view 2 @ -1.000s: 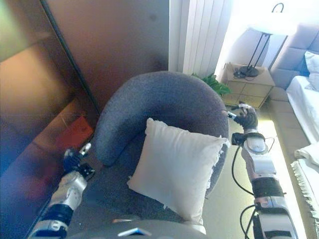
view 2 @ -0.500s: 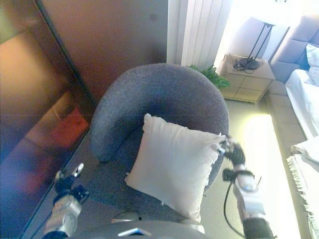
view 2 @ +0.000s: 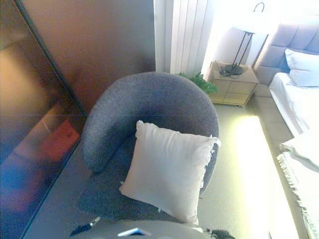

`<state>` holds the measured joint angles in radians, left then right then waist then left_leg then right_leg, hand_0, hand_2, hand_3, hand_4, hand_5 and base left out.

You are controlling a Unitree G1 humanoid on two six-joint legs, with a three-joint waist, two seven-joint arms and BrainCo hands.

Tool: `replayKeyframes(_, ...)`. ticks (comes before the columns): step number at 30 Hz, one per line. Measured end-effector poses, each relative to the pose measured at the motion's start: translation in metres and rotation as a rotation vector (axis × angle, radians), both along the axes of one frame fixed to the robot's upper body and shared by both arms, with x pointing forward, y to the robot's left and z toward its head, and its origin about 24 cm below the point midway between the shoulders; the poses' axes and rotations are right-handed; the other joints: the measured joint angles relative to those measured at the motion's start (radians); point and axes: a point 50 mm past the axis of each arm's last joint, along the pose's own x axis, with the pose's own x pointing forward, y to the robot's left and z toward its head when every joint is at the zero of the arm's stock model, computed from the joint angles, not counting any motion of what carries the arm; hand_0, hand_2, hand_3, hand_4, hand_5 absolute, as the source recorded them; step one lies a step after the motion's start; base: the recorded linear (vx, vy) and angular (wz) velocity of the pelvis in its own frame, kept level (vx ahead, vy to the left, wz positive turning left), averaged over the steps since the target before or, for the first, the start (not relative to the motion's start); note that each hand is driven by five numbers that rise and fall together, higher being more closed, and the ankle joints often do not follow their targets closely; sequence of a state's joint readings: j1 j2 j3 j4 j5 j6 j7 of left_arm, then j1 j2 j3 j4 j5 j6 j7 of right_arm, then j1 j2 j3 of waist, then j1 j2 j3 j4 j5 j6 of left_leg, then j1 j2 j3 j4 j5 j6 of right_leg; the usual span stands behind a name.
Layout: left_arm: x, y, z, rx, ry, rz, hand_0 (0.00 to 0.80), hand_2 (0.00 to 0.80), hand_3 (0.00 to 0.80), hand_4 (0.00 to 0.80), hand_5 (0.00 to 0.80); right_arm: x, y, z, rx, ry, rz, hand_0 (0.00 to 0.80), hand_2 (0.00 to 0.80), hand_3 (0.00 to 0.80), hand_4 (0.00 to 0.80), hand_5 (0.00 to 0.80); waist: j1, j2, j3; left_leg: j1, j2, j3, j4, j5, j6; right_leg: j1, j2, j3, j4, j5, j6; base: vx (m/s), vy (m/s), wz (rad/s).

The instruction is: Pick up the cushion and take it to the sofa

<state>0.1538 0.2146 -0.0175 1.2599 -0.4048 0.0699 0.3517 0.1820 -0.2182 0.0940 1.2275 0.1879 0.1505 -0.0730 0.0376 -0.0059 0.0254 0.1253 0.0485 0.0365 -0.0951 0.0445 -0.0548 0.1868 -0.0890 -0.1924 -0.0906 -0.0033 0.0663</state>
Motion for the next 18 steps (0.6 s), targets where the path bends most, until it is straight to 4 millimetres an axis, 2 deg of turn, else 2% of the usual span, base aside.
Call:
replayKeyframes(6,-0.019,-0.009,-0.003,-0.113,0.144,0.022,0.0,0.0,0.0,0.0,0.0,0.0,0.0,0.0,0.005,0.048,-0.012,0.0,0.0,0.0,0.0,0.0,0.0,0.002,-0.015,-0.008,0.005,0.014,0.001,-0.002,-0.003,-0.016,0.006,0.018,-0.001,0.004,0.0,-0.055,-0.029,-0.08)
replayKeyframes(11,-0.014,-0.017,-0.005,-0.168,0.185,-0.051,0.0,0.0,0.0,0.0,0.0,0.001,0.0,0.0,0.003,0.053,-0.008,0.0,0.0,0.0,0.0,0.0,0.0,0.003,-0.015,-0.01,0.005,0.013,0.001,-0.002,-0.003,-0.018,0.007,0.017,-0.001,0.006,-0.004,-0.05,-0.017,0.0)
replayKeyframes(18,-0.006,-0.018,-0.005,-0.185,0.184,-0.057,0.0,0.0,0.0,0.0,0.0,0.005,0.0,0.0,-0.006,0.055,0.014,0.0,0.0,0.0,0.0,0.0,0.0,0.008,-0.016,-0.014,0.006,0.012,0.0,-0.003,-0.004,-0.021,0.008,0.017,-0.001,0.003,-0.002,-0.029,-0.009,0.0)
